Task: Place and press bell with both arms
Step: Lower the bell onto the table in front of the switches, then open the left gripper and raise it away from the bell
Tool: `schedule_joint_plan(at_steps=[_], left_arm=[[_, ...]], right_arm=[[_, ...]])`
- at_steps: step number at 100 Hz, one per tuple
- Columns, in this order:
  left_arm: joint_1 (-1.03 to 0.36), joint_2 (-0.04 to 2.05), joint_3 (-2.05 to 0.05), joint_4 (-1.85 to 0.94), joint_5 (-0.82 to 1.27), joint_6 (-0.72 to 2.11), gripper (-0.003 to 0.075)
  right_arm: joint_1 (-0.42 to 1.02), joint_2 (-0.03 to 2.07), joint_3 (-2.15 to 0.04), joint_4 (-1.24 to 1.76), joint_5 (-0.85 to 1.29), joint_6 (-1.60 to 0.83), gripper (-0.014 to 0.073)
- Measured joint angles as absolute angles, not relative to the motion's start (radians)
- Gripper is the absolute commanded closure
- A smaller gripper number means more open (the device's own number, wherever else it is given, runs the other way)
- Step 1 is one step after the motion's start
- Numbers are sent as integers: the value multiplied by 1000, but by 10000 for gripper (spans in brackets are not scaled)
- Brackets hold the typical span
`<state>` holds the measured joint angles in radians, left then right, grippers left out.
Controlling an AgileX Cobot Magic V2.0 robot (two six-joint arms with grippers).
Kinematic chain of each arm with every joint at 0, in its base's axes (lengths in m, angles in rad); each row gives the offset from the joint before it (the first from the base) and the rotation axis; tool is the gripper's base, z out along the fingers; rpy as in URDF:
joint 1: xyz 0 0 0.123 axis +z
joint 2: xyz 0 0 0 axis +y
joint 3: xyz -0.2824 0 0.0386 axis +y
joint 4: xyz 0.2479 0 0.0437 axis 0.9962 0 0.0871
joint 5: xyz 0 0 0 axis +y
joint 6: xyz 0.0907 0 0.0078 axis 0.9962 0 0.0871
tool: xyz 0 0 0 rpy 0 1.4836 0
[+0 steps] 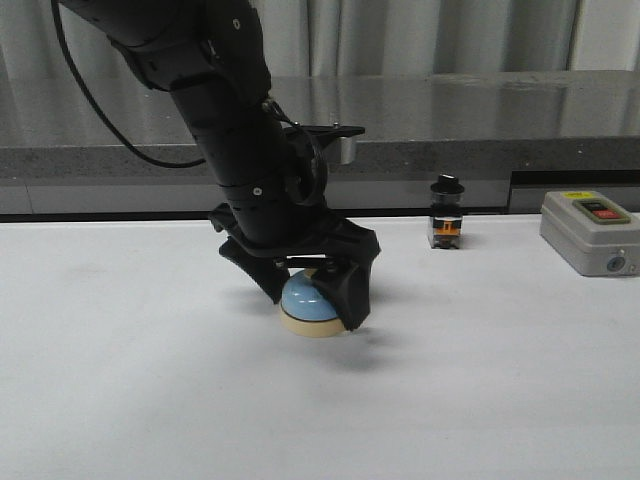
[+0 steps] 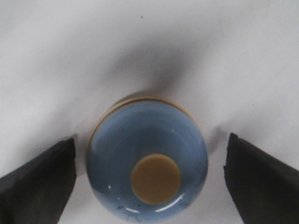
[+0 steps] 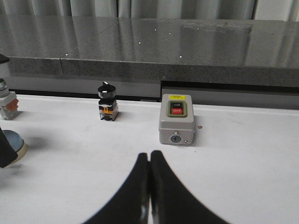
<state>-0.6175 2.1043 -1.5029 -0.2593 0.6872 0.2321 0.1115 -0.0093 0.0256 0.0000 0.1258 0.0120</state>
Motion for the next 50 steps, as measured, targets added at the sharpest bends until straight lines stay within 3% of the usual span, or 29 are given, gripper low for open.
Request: schedule_joint_plan(at_steps=[50], left_arm=[[-568,1834,-1474,-263,684,213,101]], right_arm=[[112,-9,26,0,126,12,654]])
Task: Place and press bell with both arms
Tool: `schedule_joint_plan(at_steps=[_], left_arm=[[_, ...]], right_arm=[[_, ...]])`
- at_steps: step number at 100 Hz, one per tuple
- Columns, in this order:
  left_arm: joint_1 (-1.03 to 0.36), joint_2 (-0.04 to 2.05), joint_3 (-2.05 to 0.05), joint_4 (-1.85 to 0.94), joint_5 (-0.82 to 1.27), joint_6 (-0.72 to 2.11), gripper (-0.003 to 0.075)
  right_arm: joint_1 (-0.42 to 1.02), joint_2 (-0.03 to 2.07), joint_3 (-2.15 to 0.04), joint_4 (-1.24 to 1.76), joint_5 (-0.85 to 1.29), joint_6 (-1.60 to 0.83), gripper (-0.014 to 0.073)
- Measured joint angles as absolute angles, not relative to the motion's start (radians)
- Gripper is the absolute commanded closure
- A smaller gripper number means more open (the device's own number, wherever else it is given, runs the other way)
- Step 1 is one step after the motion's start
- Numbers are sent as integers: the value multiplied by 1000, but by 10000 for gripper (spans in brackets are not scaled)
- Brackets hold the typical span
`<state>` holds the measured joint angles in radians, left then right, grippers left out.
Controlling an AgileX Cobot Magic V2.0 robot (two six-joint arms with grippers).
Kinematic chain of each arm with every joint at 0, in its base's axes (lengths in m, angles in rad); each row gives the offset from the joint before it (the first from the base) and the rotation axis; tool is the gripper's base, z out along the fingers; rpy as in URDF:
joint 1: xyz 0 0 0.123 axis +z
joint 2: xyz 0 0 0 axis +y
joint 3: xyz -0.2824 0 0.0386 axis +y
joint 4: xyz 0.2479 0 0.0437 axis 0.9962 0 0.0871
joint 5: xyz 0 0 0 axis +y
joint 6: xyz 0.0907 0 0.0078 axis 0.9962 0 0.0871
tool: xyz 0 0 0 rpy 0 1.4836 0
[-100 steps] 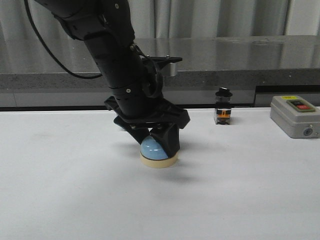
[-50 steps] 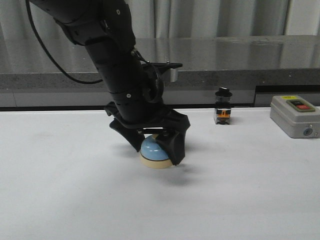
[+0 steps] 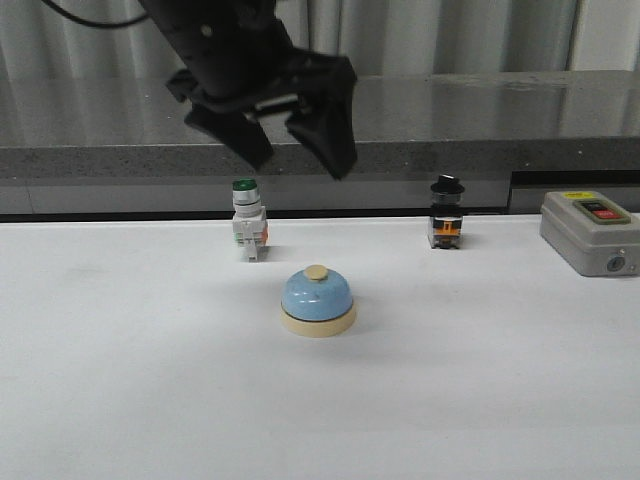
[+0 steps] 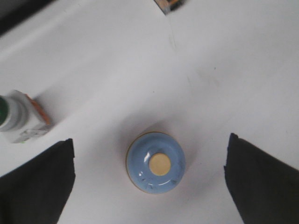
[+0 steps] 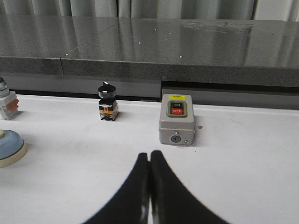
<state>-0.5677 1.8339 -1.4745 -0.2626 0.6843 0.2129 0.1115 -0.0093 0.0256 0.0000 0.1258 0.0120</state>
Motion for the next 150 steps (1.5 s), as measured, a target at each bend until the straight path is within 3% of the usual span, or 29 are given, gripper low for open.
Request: schedule_joint_plan(at_steps=[29,66,105,119,143,150], left_arm=[[-440,1550,-1315,-263,611,195,103],[-248,1173,-964,-263,482,184,104],[-214,695,-598,-267,355,182,120],[-214,558,-525,-267,355,182,284],[-214,465,-489,-267,355,182,739],[-214,465,-489,-267,355,182,741]], right_arm=[[112,-9,26,0,126,12,654],[112,-9,26,0,126,12,654],[112,-9,26,0,126,12,654],[112,-9,26,0,126,12,654],[112,-9,26,0,126,12,654],[112,-9,26,0,126,12,654]])
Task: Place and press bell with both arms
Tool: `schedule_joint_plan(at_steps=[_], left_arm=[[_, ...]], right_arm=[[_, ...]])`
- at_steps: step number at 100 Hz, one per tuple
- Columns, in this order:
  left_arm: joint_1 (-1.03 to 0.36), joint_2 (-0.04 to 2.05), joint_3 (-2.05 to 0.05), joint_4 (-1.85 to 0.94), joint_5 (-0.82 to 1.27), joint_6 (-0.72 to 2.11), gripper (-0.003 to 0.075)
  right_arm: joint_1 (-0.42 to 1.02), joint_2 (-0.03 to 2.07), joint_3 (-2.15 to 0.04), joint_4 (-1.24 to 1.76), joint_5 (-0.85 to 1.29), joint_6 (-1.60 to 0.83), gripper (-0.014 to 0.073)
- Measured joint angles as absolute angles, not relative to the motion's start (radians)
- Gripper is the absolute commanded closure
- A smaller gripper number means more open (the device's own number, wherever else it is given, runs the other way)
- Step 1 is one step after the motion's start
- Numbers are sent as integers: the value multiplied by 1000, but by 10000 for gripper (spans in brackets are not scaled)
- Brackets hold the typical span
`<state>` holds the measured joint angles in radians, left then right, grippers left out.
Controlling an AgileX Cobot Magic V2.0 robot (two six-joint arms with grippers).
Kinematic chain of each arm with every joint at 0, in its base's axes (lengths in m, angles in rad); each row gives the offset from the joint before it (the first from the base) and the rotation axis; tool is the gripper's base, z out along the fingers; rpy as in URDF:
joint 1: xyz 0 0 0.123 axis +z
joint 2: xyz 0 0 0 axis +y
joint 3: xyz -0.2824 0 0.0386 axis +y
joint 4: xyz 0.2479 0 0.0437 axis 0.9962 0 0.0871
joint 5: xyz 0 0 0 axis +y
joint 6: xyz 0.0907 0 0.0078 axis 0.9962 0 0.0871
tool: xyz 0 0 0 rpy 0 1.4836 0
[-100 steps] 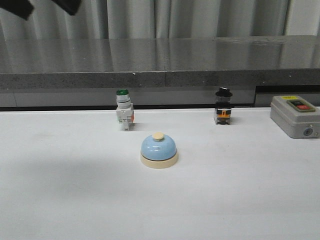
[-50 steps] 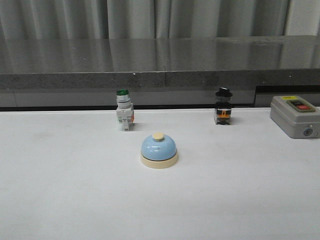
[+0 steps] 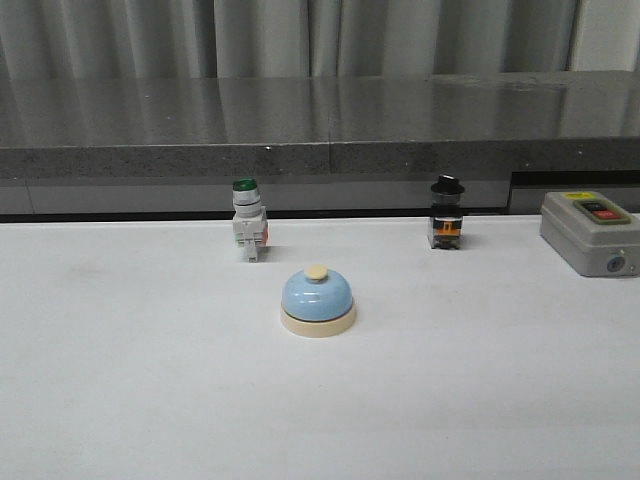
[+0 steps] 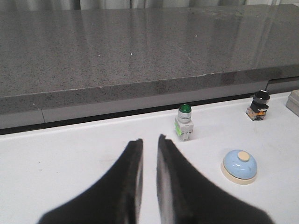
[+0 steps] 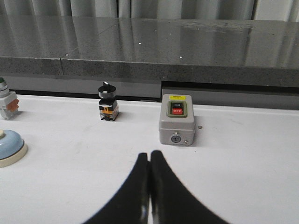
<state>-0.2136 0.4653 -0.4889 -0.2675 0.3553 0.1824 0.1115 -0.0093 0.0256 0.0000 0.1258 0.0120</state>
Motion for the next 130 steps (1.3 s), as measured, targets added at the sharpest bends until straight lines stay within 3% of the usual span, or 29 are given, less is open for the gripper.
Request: schedule_joint_plan(at_steps=[96,130], left_arm=[[-214,454,-482,-151,314,182,741],[-131,272,-284,-45,193,109,741]], right_arm=[[112,-9,26,0,126,12,654],[112,-9,26,0,126,12,654]])
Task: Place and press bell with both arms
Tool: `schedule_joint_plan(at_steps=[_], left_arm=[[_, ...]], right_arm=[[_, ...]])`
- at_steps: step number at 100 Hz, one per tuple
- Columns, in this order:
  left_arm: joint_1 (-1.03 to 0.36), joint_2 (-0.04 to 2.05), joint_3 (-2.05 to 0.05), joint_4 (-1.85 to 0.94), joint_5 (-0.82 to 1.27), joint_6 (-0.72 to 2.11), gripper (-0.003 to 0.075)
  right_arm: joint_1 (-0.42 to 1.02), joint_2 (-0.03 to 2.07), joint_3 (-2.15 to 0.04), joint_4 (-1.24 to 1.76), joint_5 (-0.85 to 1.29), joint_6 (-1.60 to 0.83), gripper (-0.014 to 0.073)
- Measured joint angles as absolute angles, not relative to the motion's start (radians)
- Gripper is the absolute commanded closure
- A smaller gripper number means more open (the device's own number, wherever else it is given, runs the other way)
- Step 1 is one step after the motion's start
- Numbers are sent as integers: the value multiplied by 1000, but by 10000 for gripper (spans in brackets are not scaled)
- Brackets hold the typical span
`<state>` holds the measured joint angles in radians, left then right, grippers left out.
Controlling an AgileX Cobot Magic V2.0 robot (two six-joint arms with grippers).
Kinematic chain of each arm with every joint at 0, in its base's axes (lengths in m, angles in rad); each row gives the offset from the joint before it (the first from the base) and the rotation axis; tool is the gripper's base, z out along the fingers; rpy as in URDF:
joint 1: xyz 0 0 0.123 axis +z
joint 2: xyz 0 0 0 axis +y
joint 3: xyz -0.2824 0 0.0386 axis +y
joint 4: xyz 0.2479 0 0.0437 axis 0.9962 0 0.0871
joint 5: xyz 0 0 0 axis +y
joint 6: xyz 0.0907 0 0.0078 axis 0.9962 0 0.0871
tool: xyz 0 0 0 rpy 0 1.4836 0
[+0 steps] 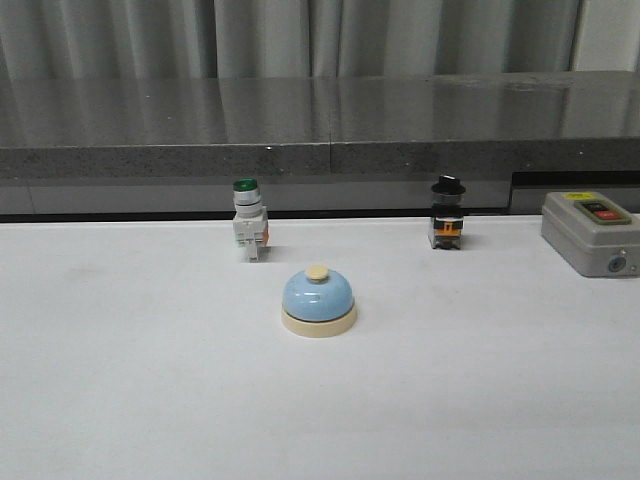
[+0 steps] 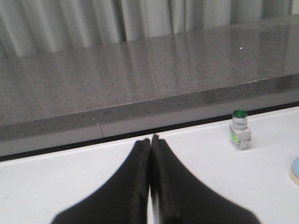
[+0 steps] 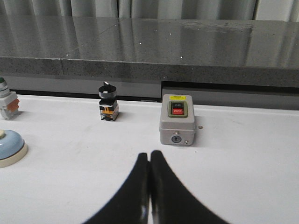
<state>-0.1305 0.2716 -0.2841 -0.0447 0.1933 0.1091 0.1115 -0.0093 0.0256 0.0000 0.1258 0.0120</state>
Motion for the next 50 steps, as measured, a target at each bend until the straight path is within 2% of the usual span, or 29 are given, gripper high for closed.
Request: schedule_joint_plan(at_steps=[19,38,50], left_arm=[[-56,143,-147,-26,183,74,741],[-50,8,-47,0,183,9,741],[-50,-5,-4,17,160,0,741]], right_arm=[[112,-9,26,0,126,12,654],[112,-9,26,0,126,12,654],[112,-9,26,0,126,12,654]])
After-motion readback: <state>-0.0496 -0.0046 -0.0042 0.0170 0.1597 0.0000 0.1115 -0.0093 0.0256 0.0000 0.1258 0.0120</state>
